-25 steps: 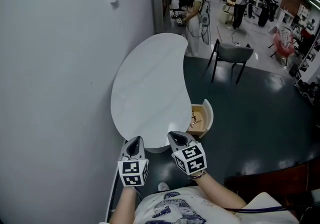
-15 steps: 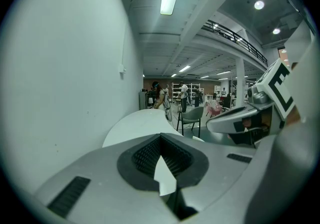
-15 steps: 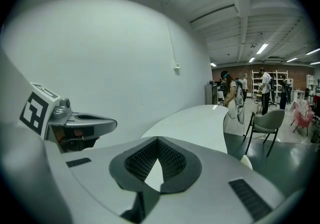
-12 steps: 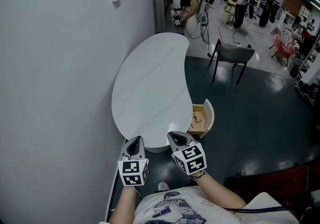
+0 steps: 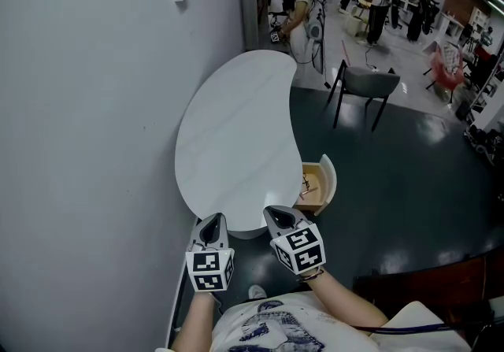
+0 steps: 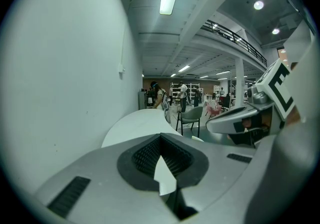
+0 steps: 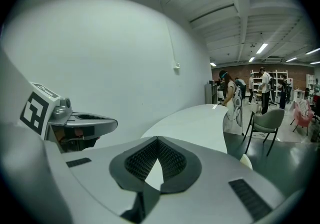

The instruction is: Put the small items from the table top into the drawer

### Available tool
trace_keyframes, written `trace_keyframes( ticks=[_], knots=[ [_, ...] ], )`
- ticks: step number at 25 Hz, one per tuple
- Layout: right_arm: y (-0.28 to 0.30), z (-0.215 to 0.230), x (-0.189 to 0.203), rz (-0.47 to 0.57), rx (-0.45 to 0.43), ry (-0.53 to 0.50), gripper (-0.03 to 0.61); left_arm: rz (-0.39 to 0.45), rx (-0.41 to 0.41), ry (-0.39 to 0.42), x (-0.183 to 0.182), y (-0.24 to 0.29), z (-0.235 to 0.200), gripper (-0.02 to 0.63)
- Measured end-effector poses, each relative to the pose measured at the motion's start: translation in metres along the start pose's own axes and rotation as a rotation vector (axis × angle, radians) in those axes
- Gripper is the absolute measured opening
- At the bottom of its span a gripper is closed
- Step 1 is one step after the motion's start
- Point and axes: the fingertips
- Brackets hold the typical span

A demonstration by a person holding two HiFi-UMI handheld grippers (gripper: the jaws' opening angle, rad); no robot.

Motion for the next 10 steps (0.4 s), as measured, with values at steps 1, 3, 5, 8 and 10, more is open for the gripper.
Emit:
trace_keyframes(
  ticks=[1,3,5,8,10],
  knots=[
    [-0.0008,0.0,-0.0002,0.0,0.0,0.0,0.021,0.0,0.001,0.0,-0.0003,-0.0005,0.0005,0.02],
    [-0.0009,0.0003,-0.001,0.001,0.001,0.001,0.021,-0.001,0.002,0.001,-0.0008,-0.0001,0.0007,0.02],
    [0.0001,0.0004,-0.0015,0.002,0.002,0.001,0.021,0.0,0.003,0.001,-0.0009,0.001,0.0002,0.02],
    [0.0011,0.0,-0.0009,0.002,0.002,0.001,0.021,0.001,0.005,0.001,-0.0002,0.0018,0.0,0.02],
    [0.0016,0.0002,-0.0003,0.003,0.002,0.001,0.021,0.002,0.005,0.001,0.0003,0.0025,0.0002,0.02]
  ],
)
Point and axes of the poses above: the fingertips, and each gripper's own axes: y forward along the fingers, z to its right, x out of its underside, and after that the axes turned 3 degrees about y, right-handed
